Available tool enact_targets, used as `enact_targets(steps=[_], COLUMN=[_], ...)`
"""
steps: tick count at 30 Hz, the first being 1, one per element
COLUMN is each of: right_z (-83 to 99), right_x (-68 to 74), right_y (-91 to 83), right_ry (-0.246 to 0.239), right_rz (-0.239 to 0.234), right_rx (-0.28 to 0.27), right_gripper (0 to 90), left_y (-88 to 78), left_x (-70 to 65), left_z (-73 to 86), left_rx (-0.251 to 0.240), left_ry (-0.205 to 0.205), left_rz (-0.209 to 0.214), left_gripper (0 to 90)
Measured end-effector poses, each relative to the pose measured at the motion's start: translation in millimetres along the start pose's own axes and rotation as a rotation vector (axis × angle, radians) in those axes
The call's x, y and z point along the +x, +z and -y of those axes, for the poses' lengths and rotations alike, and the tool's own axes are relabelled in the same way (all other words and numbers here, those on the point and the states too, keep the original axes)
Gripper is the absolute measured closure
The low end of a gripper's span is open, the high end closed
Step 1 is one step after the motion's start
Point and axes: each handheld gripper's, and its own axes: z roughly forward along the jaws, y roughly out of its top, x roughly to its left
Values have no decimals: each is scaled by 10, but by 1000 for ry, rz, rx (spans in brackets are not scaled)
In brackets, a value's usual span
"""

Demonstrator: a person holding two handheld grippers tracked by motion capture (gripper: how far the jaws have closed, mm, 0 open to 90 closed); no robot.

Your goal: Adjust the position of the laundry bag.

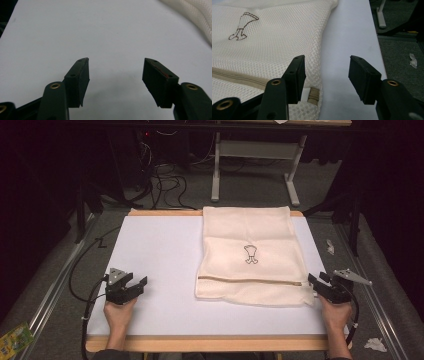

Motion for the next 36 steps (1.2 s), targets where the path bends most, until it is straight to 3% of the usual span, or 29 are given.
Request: enact_targets(steps=[10, 14, 17, 25, 26, 36], right_z=[-4, -10, -20, -112, -119, -161], right_x=[5, 5, 14, 122, 133, 188], right_y=[-27, -39, -41, -79, -80, -58], right_ry=[-1, 1, 0, -35, -32, -37], right_rz=[-21, -33, -43, -57, -57, -62], right_rx=[1, 7, 27, 47, 53, 69], right_gripper=[503, 516, 515, 530, 530, 531], left_y=[72, 109, 124, 188, 210, 320], left_x=[-204, -283, -336, -547, -591, -811], left_z=[-123, -171, -201, -336, -358, -446], left_rx=[11, 37, 46, 51, 49, 78], left_ry=[24, 8, 19, 49, 43, 78], left_rz=[62, 94, 98, 153, 175, 207], left_gripper=[415, 411, 399, 391, 391, 385])
